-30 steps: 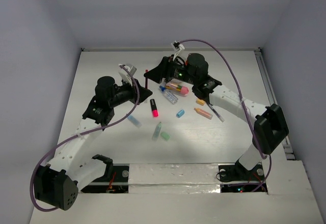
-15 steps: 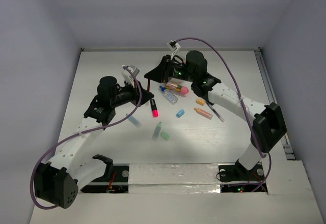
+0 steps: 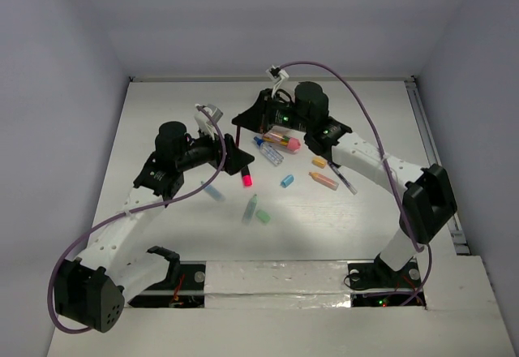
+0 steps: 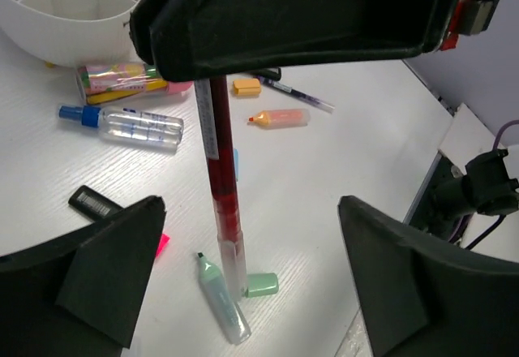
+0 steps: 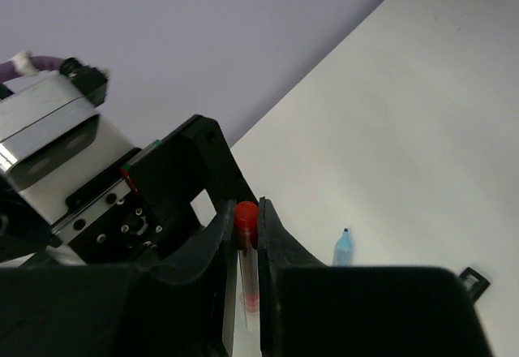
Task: Sort the stationery into containers
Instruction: Place the pen in the storage box, then pick up the pen from the center of the board, then place the pen in the storage box.
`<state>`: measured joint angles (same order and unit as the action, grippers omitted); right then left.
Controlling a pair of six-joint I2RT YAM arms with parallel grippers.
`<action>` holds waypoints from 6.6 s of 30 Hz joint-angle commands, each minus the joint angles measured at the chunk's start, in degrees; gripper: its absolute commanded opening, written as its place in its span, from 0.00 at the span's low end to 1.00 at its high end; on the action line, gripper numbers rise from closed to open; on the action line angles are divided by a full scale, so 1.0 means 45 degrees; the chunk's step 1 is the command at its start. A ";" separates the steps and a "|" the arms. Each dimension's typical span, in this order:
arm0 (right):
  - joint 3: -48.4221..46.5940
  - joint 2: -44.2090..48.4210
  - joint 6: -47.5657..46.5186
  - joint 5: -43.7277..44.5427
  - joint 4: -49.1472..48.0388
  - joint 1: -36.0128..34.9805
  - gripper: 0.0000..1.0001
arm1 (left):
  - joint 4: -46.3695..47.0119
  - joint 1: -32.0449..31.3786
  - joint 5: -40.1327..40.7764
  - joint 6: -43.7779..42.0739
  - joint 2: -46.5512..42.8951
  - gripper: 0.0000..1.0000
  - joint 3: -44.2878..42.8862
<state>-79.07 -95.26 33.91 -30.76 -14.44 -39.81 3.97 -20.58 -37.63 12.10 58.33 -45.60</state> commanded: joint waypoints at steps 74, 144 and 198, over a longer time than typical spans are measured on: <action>0.2647 0.1187 -0.3590 0.8243 0.5778 0.5273 0.00 | 0.0173 -0.0075 0.1467 0.0104 -0.1495 0.99 -0.0256; 0.1984 0.1248 0.0294 0.2910 -0.2823 0.0039 0.00 | -0.0002 -0.1150 0.1700 0.0105 -0.1106 0.76 -0.0276; 0.3158 0.1306 0.1568 0.1699 -0.4548 -0.0665 0.83 | 0.0095 -0.1033 0.3265 0.0222 -0.1321 0.00 -0.0217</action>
<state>-61.47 -91.33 44.49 -24.38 -35.83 -42.30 1.43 -25.39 -21.02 13.78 52.49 -45.60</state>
